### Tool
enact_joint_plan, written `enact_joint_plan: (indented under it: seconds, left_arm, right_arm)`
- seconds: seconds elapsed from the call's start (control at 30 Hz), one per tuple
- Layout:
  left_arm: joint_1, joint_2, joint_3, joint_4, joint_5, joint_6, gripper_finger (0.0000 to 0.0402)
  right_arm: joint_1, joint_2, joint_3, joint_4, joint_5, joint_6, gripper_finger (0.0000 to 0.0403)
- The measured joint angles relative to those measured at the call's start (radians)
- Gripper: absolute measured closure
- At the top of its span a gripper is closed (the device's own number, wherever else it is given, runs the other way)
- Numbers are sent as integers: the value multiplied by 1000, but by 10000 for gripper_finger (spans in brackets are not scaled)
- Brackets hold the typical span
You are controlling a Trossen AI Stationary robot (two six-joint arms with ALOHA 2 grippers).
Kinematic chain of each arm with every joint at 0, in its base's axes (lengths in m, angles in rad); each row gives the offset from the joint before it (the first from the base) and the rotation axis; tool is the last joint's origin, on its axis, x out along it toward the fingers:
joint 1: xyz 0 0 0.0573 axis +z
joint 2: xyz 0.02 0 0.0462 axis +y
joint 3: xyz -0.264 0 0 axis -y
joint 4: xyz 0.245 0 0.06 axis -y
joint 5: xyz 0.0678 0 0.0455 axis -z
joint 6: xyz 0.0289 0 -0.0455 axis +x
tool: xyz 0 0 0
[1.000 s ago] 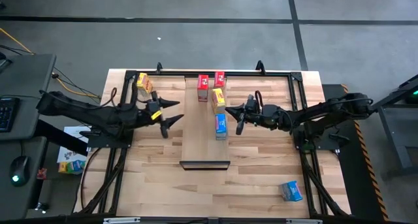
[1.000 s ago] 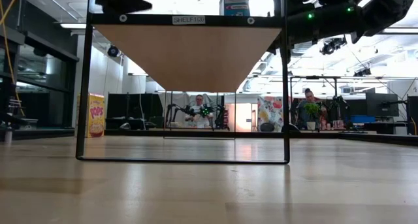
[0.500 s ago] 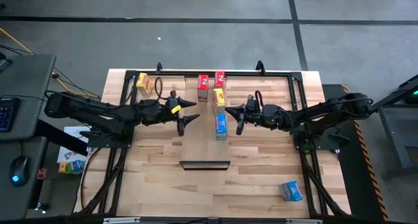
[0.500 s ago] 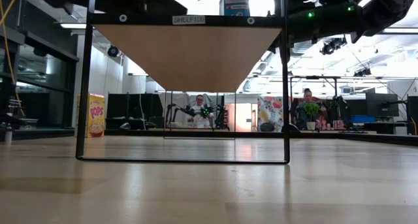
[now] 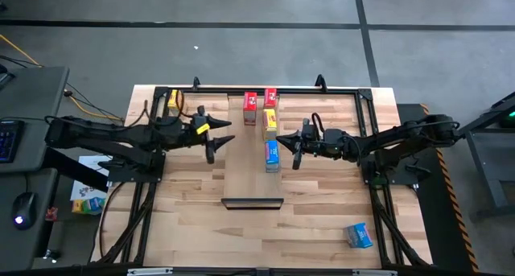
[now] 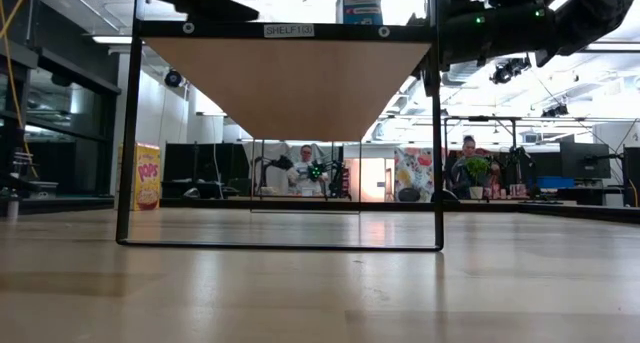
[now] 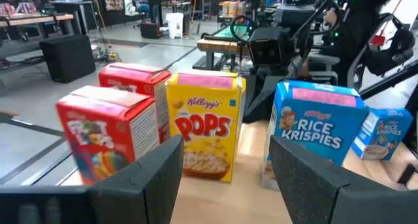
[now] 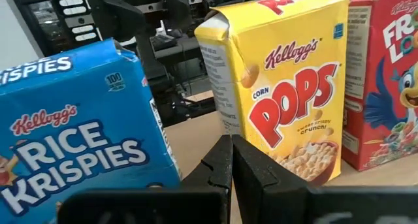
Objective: Stack cereal on shelf
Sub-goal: Adjust the yellow cereal box on the shelf, then put the yellow cereal box on the shelf aligned with the other yellow cereal box
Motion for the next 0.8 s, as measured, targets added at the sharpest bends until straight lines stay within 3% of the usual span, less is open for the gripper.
enact_joint_plan:
  seconds: [0.27, 0.33, 0.5, 0.8]
  left_arm:
    - [-4, -148, 0, -182, -22, -1, 186]
    - [-4, -196, -1, -244, -88, 0, 186]
    - [24, -257, 5, -364, -414, 42, 186]
    - [237, -197, 76, -750, -485, -120, 147]
  right_arm:
    - [0, -7, 0, 0, 32, -25, 403]
    - [0, -28, 0, -18, 49, -39, 403]
    - [0, -95, 0, -130, 154, -15, 403]
    - [0, -111, -1, -200, 192, 33, 400]
